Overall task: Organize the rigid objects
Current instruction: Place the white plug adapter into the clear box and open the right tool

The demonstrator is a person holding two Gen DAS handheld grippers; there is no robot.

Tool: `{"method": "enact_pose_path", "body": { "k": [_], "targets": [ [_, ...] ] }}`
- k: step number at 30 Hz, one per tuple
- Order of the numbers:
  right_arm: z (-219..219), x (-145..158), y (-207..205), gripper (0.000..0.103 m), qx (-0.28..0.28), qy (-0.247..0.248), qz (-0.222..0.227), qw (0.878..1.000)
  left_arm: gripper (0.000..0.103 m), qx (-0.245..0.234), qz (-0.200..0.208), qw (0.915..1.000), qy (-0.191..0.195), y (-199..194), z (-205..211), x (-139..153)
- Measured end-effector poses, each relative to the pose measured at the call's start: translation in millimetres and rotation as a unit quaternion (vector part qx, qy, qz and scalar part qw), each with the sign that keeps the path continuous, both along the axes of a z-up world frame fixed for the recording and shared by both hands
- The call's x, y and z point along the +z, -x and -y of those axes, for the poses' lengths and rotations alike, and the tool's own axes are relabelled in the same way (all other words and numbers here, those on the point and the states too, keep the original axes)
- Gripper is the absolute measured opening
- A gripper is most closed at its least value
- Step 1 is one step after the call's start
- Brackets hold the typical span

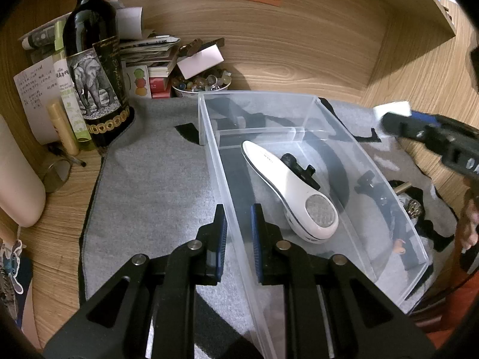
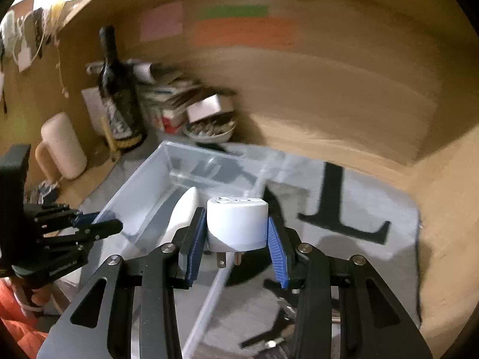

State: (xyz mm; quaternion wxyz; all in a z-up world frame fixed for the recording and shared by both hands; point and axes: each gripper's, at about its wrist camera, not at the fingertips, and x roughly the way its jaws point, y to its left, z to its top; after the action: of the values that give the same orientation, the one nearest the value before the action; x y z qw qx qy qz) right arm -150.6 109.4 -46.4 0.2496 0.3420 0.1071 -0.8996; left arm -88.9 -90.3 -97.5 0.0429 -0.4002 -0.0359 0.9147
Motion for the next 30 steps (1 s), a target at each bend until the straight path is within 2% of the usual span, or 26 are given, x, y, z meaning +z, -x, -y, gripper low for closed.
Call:
{"method": "enact_pose_path", "body": {
  "k": [8,10,18,26,30],
  "targets": [
    [24,-28,9,0.036,0.033,-0.038,0.037,0.998,0.016,0.000,-0.001,1.0000,-0.002,1,-1,0],
    [27,-29,9,0.035,0.038,-0.046,0.030,0.998,0.016,0.000,-0.001,1.0000,-0.002,1,0,0],
    [32,-34,15,0.035,0.044,-0.048,0.050,0.997,0.016,0.000,-0.002,1.0000,-0.004,1,-1,-1],
    [20,-12,1,0.035,0.035,-0.029,0.022,0.999,0.016,0.000,-0.002,1.0000,-0.004,1,-1,-1],
    [-2,4,-7,0.041,0.009,-0.013,-0.001,1.000,0.016,0.000,-0.002,1.0000,-0.004,0,0,-1]
  ]
}}
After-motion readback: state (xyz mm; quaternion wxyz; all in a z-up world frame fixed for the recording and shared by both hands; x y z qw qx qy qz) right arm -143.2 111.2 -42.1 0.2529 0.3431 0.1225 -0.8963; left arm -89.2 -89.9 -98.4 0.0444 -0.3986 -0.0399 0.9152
